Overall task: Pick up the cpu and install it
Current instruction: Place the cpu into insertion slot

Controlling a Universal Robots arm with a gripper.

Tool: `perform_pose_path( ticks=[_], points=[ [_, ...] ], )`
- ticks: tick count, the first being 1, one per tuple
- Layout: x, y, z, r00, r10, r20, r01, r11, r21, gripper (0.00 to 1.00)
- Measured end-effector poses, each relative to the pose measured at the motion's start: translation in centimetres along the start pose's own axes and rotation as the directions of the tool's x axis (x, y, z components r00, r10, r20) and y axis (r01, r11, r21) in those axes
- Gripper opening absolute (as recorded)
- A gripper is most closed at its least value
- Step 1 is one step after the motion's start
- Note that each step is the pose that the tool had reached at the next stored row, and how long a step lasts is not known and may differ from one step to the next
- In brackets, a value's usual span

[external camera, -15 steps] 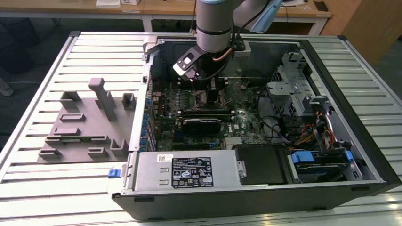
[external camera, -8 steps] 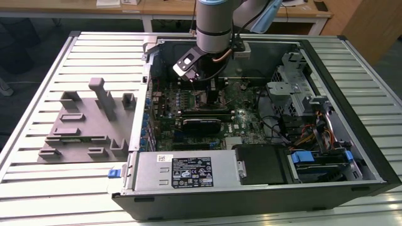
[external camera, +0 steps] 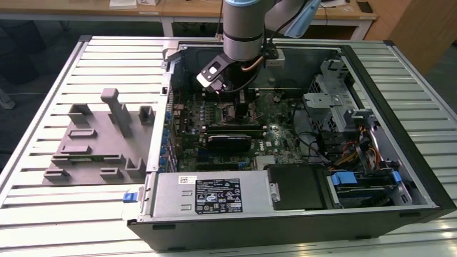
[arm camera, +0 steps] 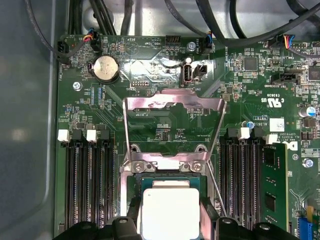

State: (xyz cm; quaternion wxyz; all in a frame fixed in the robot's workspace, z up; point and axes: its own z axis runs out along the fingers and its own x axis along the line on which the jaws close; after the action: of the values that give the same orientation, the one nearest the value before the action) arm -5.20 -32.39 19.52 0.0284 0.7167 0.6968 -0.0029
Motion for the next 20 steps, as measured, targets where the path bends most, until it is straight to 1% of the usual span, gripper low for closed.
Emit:
perform_pose_path(
  ticks=[5,6,12,15,20],
  points=[
    [0.0,0.0,0.01,1.0,0.0,-0.0001,0.0,1.0,-0.0001,0.55],
    [0.0,0.0,0.01,1.0,0.0,-0.0001,0.0,1.0,-0.0001,0.62],
    [0.0,0.0,-0.06,1.0,0.0,-0.0002,0.0,1.0,-0.0001,0.62],
    [-0.02,0.02,-0.51,1.0,0.0,-0.0002,0.0,1.0,-0.0001,0.62],
    [-0.07,0.06,-1.6,1.0,0.0,-0.0001,0.0,1.0,-0.0001,0.62]
  ],
)
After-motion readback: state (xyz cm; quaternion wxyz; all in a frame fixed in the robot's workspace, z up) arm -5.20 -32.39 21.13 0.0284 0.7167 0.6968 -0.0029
